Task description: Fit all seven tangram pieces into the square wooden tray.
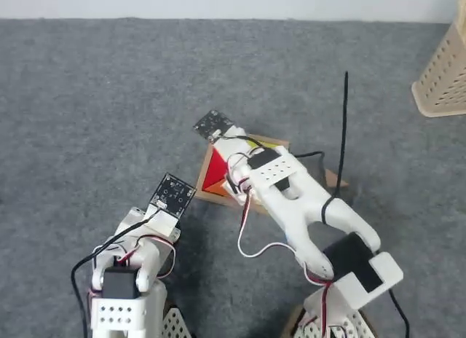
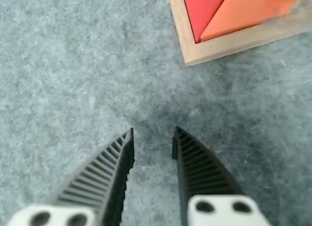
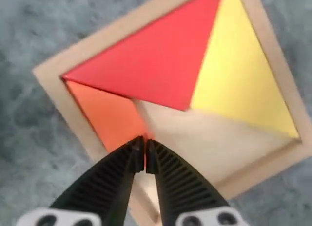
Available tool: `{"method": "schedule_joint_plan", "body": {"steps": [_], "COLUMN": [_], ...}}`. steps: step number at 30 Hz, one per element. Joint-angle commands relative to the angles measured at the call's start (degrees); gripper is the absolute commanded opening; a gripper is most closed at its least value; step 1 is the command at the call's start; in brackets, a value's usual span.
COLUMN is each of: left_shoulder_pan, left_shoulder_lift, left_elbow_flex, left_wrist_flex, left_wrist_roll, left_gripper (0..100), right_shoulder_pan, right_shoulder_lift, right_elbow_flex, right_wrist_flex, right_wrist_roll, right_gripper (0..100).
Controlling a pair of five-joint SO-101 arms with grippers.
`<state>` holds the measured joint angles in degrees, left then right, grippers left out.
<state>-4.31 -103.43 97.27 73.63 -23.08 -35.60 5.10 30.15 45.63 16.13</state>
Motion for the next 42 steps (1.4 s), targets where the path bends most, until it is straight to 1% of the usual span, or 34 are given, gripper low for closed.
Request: {"method": "schedule_joint_plan", "body": {"steps": [1,3,6,8,11,13,15,19,24,28,30,32,34,37,42], "left_shoulder_pan": [-0.3,-0.3,-0.3,-0.3,-0.3,-0.3,-0.3,-0.3,-0.3,-0.3,-0.3,-0.3,-0.3,-0.3,-0.3], "left_shoulder_lift": [-1.2,-1.2,-1.2,-1.2,-1.2,-1.2,-1.2,-1.2,-1.2,-1.2,-1.2,-1.2,-1.2,-1.2,-1.2], "left_elbow_flex": [-0.7,-0.7,-0.7,-0.7,-0.7,-0.7,-0.7,-0.7,-0.7,-0.7,-0.7,-0.7,-0.7,-0.7,-0.7], "left_wrist_flex": [0.0,0.0,0.0,0.0,0.0,0.0,0.0,0.0,0.0,0.0,0.0,0.0,0.0,0.0,0.0], "left_wrist_roll": [0.4,0.4,0.4,0.4,0.4,0.4,0.4,0.4,0.4,0.4,0.4,0.4,0.4,0.4,0.4], "left_gripper": [12,12,12,12,12,12,12,12,12,12,12,12,12,12,12], "right_shoulder_pan": [-2.7,-2.4,0.9,4.4,9.7,12.1,13.5,14.6,15.0,15.4,16.7,18.6,20.3,21.1,20.2], "right_shoulder_lift": [0.3,-0.6,-5.1,-9.4,-13.1,-12.4,-10.0,-3.3,5.1,9.1,9.8,9.9,10.1,10.1,9.5], "right_elbow_flex": [-1.6,-1.8,-4.7,-6.1,-5.9,-5.5,-5.8,-7.9,-12.9,-14.2,-14.6,-14.9,-15.6,-16.1,-16.7], "right_wrist_flex": [-0.3,0.6,6.2,8.9,10.2,10.2,10.1,9.6,10.2,10.2,10.3,10.3,10.3,10.9,13.0], "right_wrist_roll": [-0.6,-0.6,-1.8,-6.0,-13.4,-17.4,-19.7,-22.4,-22.7,-22.3,-22.2,-21.9,-18.5,-13.9,-12.8], "right_gripper": [0.7,0.9,1.1,2.1,8.9,13.2,16.1,17.3,17.3,17.0,13.2,6.1,0.4,1.8,2.8]}}
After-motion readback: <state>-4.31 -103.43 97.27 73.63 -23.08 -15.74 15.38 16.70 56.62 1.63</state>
